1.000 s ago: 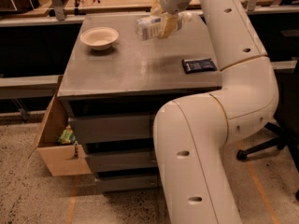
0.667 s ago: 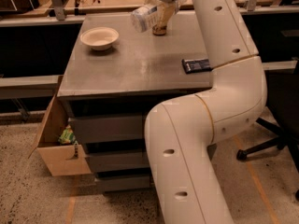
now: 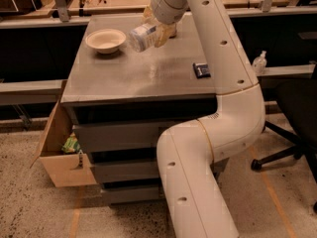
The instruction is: Place blue plastic bottle upright
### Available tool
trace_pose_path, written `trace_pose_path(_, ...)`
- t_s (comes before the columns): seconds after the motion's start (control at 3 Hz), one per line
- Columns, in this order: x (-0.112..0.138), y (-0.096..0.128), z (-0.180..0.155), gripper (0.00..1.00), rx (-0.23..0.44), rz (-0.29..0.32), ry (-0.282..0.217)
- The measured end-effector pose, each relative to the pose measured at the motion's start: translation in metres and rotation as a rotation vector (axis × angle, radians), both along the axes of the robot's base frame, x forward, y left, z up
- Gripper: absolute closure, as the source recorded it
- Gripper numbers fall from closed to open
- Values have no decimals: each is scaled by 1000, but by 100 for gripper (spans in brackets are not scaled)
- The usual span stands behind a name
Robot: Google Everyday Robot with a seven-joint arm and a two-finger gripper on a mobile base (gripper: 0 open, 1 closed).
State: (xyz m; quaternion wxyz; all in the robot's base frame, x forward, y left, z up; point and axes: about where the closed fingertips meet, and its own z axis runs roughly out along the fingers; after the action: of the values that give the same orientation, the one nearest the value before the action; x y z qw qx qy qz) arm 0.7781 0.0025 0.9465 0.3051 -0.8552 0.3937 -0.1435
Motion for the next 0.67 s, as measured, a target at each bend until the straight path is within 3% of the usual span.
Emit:
trace_pose_path(0.33, -32, 1, 59, 100, 65, 21, -49)
trace_pose_path(0.67, -49, -3, 74, 100, 94, -5, 69)
